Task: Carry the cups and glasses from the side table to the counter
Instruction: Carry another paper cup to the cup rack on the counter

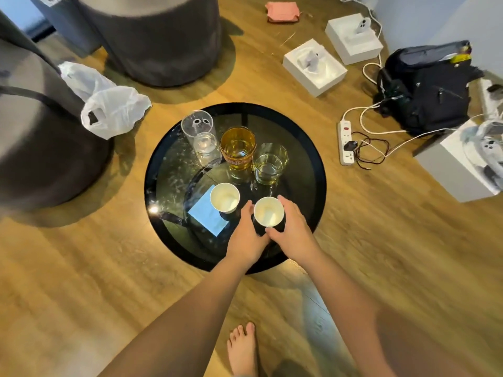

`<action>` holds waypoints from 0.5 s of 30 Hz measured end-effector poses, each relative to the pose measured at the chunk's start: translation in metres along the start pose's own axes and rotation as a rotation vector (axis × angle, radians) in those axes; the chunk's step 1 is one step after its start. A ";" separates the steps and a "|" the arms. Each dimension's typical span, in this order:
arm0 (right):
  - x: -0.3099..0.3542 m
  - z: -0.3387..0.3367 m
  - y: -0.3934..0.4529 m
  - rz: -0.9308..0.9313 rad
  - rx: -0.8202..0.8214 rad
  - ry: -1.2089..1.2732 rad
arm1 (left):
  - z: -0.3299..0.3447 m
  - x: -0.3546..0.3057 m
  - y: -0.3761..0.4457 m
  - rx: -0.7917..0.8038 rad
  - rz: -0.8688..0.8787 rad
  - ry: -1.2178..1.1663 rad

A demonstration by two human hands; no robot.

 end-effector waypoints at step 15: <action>0.120 -0.217 -0.084 -0.034 -0.392 0.234 | -0.044 -0.235 -0.083 0.052 0.402 -0.139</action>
Point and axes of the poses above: each hand's wrist, its own y-axis towards the middle knuckle, its own z-axis out of the palm, x = y × z, the point moved 2 cm from there along y, towards the middle knuckle, and after that the axes turned 10 degrees about -y, right-handed, at the moved point
